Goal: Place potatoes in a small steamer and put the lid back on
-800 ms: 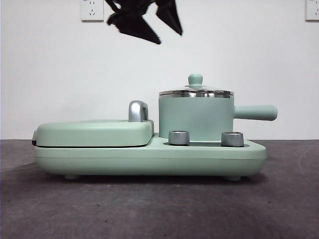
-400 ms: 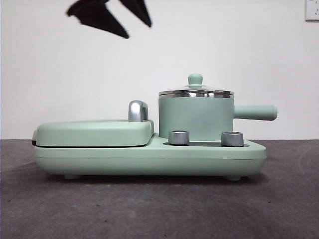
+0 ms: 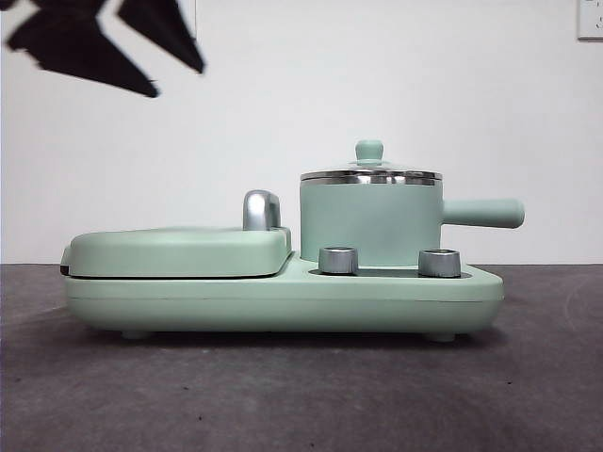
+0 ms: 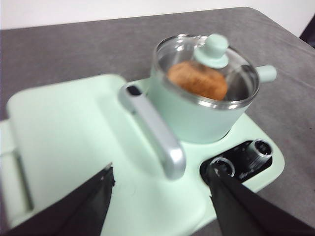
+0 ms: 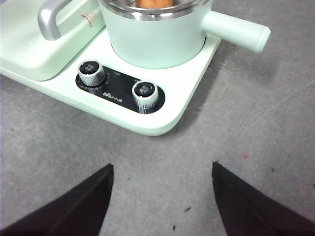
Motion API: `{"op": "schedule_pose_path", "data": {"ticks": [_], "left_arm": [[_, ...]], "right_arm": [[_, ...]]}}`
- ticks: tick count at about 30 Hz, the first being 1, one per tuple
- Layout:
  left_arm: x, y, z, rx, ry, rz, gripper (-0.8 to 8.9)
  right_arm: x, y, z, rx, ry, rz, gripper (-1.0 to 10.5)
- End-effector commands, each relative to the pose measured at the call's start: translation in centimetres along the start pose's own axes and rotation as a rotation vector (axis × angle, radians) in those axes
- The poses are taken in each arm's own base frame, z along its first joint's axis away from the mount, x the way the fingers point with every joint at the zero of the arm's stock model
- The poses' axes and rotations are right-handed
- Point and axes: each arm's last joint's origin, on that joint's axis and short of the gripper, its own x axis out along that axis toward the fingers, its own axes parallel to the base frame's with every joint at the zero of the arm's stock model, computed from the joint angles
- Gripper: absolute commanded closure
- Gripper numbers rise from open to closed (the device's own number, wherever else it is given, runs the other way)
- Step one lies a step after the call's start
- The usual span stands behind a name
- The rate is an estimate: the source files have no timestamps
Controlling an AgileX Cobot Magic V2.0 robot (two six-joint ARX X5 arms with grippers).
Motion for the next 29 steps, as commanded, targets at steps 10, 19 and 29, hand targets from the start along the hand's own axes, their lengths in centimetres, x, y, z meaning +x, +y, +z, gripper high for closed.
{"op": "schedule_pose_path", "data": {"ticks": [10,19,29], "left_arm": [[-3.8,0.7,-4.1,-0.117,0.023,0.033,5.12],[-4.9,0.6,-4.7,-0.131,0.049,0.037,5.02],[-5.3,0.5,-4.6,-0.078,0.034,0.033,8.08]], "right_arm": [[0.6,0.1,0.4,0.004,0.001,0.008,6.4],[0.8,0.0,0.4,0.005,0.012,0.007,6.4],[0.6,0.1,0.8,0.005,-0.035,0.026,9.3]]}}
